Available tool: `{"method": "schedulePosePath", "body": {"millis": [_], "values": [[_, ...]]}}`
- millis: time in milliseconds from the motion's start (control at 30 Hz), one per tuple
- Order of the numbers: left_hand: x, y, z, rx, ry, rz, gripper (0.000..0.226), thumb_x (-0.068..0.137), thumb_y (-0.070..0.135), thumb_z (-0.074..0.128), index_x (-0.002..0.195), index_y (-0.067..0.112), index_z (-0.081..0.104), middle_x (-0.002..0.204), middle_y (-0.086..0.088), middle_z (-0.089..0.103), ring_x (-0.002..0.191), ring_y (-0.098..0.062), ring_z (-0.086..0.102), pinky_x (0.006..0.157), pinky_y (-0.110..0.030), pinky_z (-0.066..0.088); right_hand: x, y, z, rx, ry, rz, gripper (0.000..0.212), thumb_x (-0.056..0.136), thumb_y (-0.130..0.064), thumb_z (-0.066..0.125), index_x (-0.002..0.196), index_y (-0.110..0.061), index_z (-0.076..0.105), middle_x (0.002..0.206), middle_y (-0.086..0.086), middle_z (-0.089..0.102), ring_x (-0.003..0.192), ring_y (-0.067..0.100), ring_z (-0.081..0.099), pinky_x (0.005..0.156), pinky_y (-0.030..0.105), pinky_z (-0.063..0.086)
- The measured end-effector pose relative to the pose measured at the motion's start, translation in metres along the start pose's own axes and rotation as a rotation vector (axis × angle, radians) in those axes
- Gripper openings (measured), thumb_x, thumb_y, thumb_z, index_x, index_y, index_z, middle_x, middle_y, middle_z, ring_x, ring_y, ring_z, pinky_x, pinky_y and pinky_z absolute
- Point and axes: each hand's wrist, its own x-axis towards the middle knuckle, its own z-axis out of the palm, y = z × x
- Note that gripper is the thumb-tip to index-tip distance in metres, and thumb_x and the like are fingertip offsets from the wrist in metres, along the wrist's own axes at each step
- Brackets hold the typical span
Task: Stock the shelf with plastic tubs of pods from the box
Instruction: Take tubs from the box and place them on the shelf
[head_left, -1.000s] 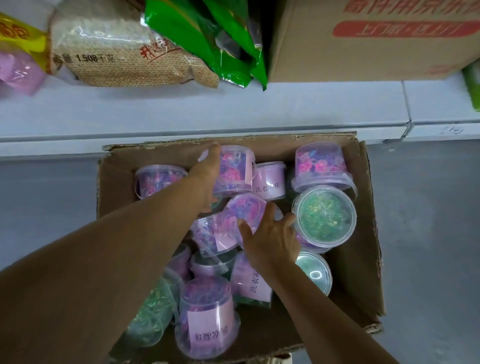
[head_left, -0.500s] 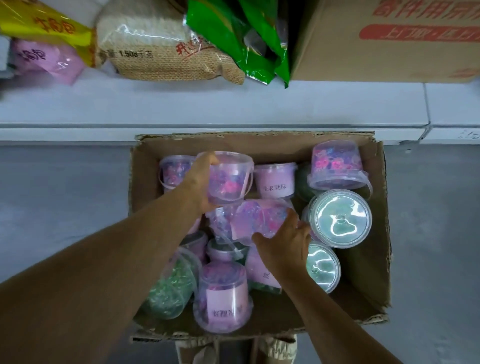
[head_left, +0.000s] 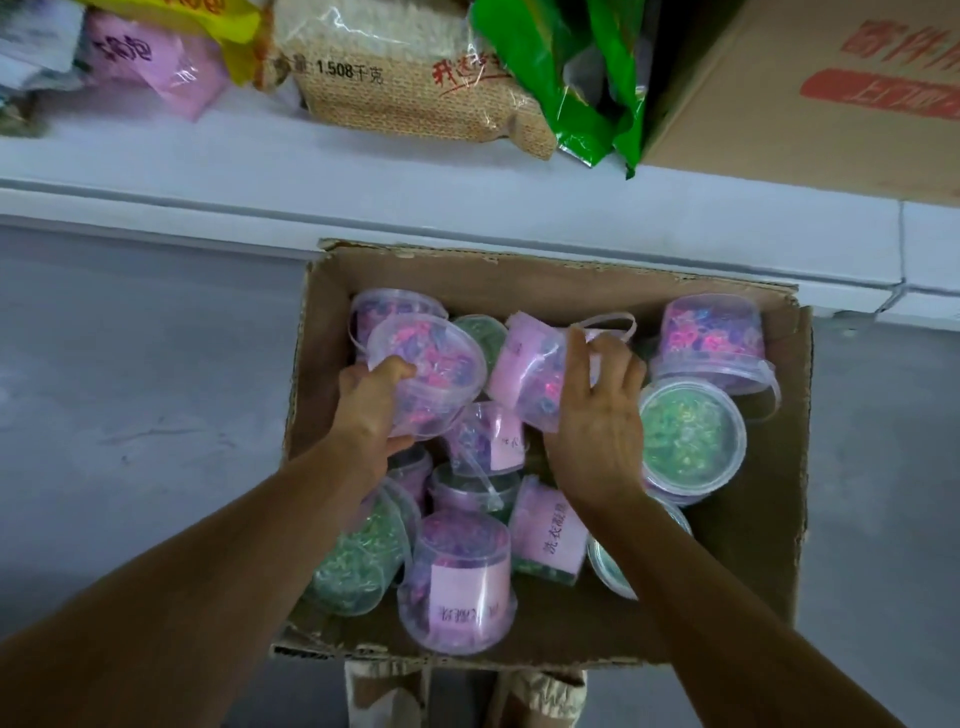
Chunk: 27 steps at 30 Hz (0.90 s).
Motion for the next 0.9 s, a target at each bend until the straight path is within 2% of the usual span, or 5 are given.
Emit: {"method": "schedulePosePath", "body": {"millis": [267, 400, 533, 700, 900], "values": [[0.0, -0.01, 0.003, 0.092, 0.019, 0.092, 0.059, 0.082, 0.028, 0.065, 0.133, 0.024, 0.036, 0.125, -0.003, 0.048, 0.109, -0.028, 0.057, 0.092, -0.044, 0.051, 0.007, 0.008, 0.002, 0.513, -0.004, 0.082, 0.06, 0.07, -0.036, 0.075, 0.113, 0.001, 0.054, 0.14, 0.024, 0.026, 0.131, 0.029, 0.031, 0.097, 0.027, 0.037], [-0.005, -0.009, 0.004, 0.105, 0.04, 0.091, 0.057, 0.083, 0.03, 0.065, 0.132, 0.024, 0.036, 0.114, -0.001, 0.048, 0.098, -0.022, 0.056, 0.081, -0.033, 0.05, 0.011, 0.007, -0.008, 0.548, 0.163, 0.278, 0.018, 0.082, -0.01, 0.068, 0.091, 0.003, 0.058, 0.133, 0.023, 0.034, 0.108, -0.001, 0.034, 0.082, 0.006, 0.029], [-0.009, -0.011, 0.004, 0.116, 0.041, 0.081, 0.06, 0.083, 0.032, 0.064, 0.135, 0.023, 0.035, 0.119, -0.002, 0.047, 0.101, -0.022, 0.054, 0.078, -0.031, 0.045, 0.004, 0.002, -0.006, 0.519, 0.053, 0.556, 0.05, 0.081, -0.016, 0.071, 0.122, -0.003, 0.046, 0.137, 0.019, 0.026, 0.123, 0.033, 0.036, 0.088, 0.024, 0.035], [-0.013, -0.013, 0.003, 0.124, 0.041, 0.067, 0.069, 0.083, 0.033, 0.064, 0.141, 0.023, 0.03, 0.127, -0.002, 0.048, 0.109, -0.024, 0.055, 0.081, -0.032, 0.045, -0.003, -0.006, -0.017, 0.725, -0.173, 0.854, 0.078, 0.086, -0.039, 0.062, 0.142, -0.005, 0.021, 0.143, 0.017, 0.027, 0.127, 0.035, 0.037, 0.098, 0.039, 0.037], [-0.007, -0.014, 0.001, 0.216, 0.074, 0.082, 0.073, 0.078, 0.042, 0.066, 0.14, 0.022, 0.032, 0.13, -0.004, 0.05, 0.111, -0.027, 0.056, 0.089, -0.038, 0.046, 0.025, -0.005, 0.012, 1.1, -0.407, 1.309, 0.096, 0.063, -0.069, 0.062, 0.135, -0.011, 0.039, 0.133, 0.013, 0.05, 0.115, 0.033, 0.053, 0.097, 0.047, 0.046]]}}
